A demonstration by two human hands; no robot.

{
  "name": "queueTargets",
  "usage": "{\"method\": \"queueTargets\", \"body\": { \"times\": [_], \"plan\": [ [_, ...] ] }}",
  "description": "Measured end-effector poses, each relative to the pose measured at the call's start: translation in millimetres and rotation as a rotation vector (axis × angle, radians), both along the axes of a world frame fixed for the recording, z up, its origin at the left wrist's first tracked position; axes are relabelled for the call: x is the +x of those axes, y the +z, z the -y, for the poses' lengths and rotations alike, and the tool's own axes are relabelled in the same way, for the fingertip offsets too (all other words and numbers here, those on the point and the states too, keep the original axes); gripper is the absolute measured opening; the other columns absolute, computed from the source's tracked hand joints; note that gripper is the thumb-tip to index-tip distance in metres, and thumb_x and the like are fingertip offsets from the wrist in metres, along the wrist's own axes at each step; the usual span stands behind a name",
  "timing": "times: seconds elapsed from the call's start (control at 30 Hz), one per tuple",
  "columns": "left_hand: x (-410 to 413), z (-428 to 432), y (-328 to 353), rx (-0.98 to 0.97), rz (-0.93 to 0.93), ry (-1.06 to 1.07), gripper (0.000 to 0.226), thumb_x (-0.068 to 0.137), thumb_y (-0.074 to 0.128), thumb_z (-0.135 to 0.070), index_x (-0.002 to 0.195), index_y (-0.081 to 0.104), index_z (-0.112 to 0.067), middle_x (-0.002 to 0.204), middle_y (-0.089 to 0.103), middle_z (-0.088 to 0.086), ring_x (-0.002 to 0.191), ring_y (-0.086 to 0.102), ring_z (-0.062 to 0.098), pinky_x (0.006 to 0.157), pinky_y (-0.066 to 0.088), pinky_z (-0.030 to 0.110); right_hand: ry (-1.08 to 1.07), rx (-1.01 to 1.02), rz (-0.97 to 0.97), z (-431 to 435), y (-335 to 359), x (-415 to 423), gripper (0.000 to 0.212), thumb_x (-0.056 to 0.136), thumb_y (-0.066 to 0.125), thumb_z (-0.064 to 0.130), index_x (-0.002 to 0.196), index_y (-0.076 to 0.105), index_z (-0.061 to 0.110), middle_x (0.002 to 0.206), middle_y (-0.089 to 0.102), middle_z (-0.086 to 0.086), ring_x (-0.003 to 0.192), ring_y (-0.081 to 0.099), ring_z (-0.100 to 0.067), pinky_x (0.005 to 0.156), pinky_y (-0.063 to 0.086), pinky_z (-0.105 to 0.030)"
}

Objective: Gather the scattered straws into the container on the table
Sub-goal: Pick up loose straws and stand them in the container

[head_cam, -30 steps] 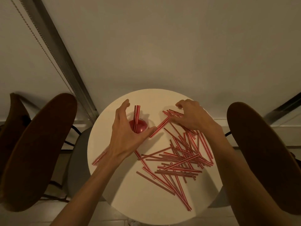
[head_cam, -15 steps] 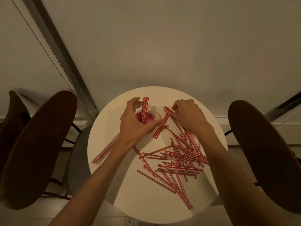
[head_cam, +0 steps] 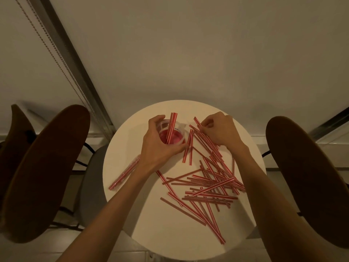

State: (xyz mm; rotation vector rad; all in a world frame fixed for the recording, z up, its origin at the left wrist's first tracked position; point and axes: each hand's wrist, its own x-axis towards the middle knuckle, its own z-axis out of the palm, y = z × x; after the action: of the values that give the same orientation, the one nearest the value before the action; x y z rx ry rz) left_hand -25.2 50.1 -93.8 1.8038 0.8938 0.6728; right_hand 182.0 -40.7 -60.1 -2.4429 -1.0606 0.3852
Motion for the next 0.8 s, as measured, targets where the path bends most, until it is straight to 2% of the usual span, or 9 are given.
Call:
{"method": "queueTargets", "body": {
  "times": [0.03,0.1,0.23,0.33,0.43,0.57,0.7,0.8],
  "plan": [
    [-0.8,0.0,0.2,-0.001,-0.002,-0.002,0.111,0.063,0.105,-0.04,0.152,0.04,-0.031,0.148,0.059,-0.006,0.13,0.063,0.018,0.11,0.058,0.042,-0.014,0.038,-0.055,0.3,1.8,2.0,0.008,0.095,0.08,0.029,0.1,0.085,0.024,0.095,0.078,0.008,0.092,0.073,-0.012,0.088,0.058,-0.031],
    [-1.4,0.3,1.6,0.001,0.006,-0.005,0.103,0.065,0.104,-0.038,0.148,0.045,-0.028,0.144,0.062,-0.008,0.126,0.065,0.015,0.108,0.059,0.04,-0.08,0.13,-0.209,0.9,4.7,4.9,0.002,0.094,0.083,0.028,0.096,0.082,0.027,0.089,0.078,0.01,0.086,0.076,-0.012,0.084,0.059,-0.03],
    [-1.3,0.3,2.6,0.005,0.017,-0.003,0.094,0.066,0.104,-0.039,0.142,0.051,-0.028,0.133,0.062,-0.016,0.117,0.065,0.009,0.105,0.059,0.03,-0.202,0.342,-0.542,1.5,9.6,3.7,0.005,0.096,0.082,0.012,0.1,0.081,0.012,0.09,0.082,-0.011,0.082,0.082,-0.025,0.081,0.069,-0.038],
    [-1.9,-2.0,-0.7,-0.001,0.021,-0.013,0.099,0.062,0.105,-0.043,0.143,0.05,-0.029,0.134,0.061,-0.017,0.12,0.064,0.009,0.103,0.057,0.026,-0.218,0.465,-0.677,2.3,15.1,1.7,0.014,0.097,0.079,0.007,0.11,0.078,0.002,0.096,0.081,-0.019,0.088,0.082,-0.03,0.08,0.068,-0.034],
    [-3.6,-3.5,-1.7,-0.002,0.02,-0.031,0.1,0.061,0.104,-0.048,0.144,0.049,-0.031,0.134,0.06,-0.02,0.119,0.063,0.006,0.098,0.052,0.02,-0.237,0.54,-0.745,1.2,18.6,1.9,0.015,0.099,0.077,0.006,0.113,0.077,0.001,0.096,0.081,-0.016,0.093,0.082,-0.032,0.086,0.068,-0.037],
    [-5.2,-2.5,-1.6,0.0,0.021,-0.033,0.085,0.071,0.1,-0.042,0.138,0.048,-0.04,0.121,0.056,-0.035,0.106,0.061,-0.012,0.085,0.051,0.004,-0.244,0.631,-0.787,-2.2,24.8,-0.7,0.013,0.099,0.076,0.006,0.113,0.077,0.005,0.095,0.08,-0.013,0.089,0.082,-0.025,0.087,0.067,-0.035],
    [-4.9,-3.2,-1.1,0.01,0.03,-0.036,0.086,0.071,0.1,-0.042,0.142,0.052,-0.034,0.126,0.06,-0.027,0.109,0.062,-0.011,0.085,0.05,0.001,-0.222,0.729,-0.809,-12.0,34.6,-3.4,0.014,0.099,0.076,0.006,0.113,0.077,0.004,0.098,0.08,-0.016,0.09,0.081,-0.027,0.086,0.066,-0.034],
    [-4.1,-3.8,-2.6,0.02,0.033,-0.035,0.087,0.071,0.1,-0.044,0.142,0.052,-0.032,0.13,0.062,-0.021,0.11,0.063,-0.009,0.087,0.051,0.005,-0.227,0.746,-0.809,-19.0,32.3,-6.3,0.015,0.099,0.076,0.006,0.114,0.076,0.002,0.098,0.08,-0.017,0.088,0.081,-0.026,0.086,0.067,-0.035]
  ]
}}
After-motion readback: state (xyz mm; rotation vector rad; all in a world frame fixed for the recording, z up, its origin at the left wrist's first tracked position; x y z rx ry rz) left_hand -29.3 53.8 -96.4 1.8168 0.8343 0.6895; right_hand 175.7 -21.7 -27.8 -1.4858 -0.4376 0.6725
